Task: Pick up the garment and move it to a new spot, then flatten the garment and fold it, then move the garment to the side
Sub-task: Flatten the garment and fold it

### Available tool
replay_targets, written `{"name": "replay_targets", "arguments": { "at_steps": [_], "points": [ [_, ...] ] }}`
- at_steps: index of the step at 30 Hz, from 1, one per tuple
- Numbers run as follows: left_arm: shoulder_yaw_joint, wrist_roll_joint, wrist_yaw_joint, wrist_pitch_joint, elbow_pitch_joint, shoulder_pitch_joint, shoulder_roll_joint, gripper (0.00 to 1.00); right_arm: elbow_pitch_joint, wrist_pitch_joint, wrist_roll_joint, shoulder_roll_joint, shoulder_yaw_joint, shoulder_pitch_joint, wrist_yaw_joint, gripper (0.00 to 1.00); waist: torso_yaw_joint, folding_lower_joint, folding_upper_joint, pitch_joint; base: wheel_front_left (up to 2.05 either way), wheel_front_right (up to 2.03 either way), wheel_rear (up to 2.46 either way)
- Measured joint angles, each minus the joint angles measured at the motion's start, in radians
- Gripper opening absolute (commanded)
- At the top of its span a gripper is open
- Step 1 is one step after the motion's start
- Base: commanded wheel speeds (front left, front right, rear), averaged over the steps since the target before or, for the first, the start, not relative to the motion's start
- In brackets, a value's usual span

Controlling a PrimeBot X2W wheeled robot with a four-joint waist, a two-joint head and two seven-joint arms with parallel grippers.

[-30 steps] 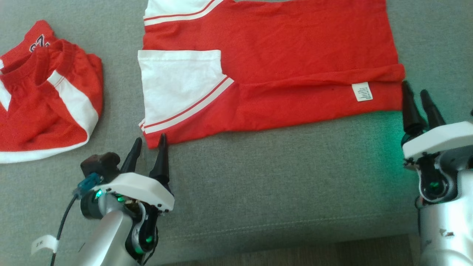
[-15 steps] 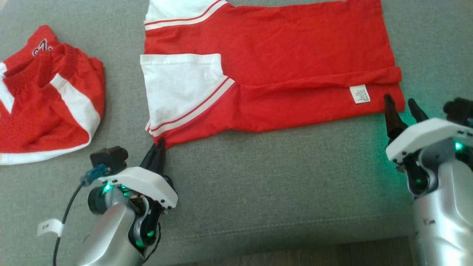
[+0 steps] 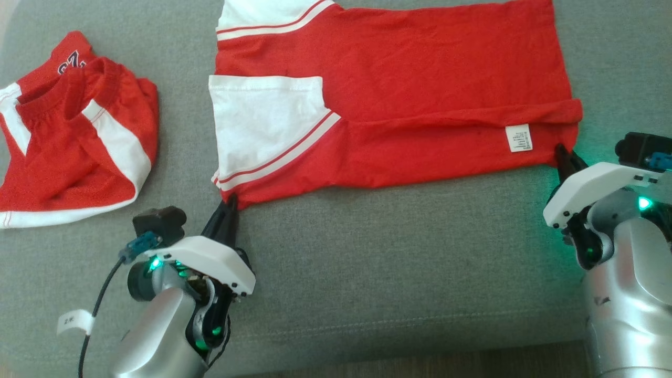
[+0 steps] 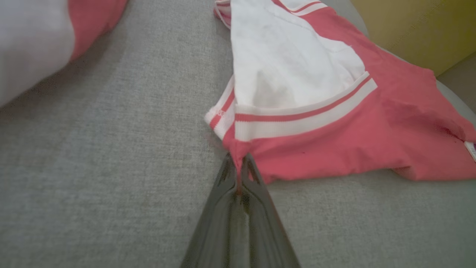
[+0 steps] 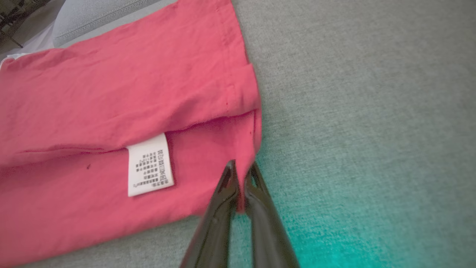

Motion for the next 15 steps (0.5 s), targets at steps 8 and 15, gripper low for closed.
{"name": "replay_targets", "arguments": {
  "at_steps": [8, 15],
  "points": [
    [0.002, -0.002, -0.005, 0.006, -0.090, 0.030, 0.053, 0.00, -0.129, 0.054, 0.023, -0.010, -0.003, 0.084, 0.000, 0.00, -0.017, 0.0000, 0.0000, -0.035, 0.00, 0.00, 0.00],
    [-0.007, -0.017, 0.044, 0.091, -0.281, 0.218, 0.119, 0.00, -0.328, 0.195, 0.127, -0.046, -0.019, 0.287, 0.000, 0.00, -0.023, 0.0000, 0.0000, -0.047, 0.00, 0.00, 0.00]
  ]
}}
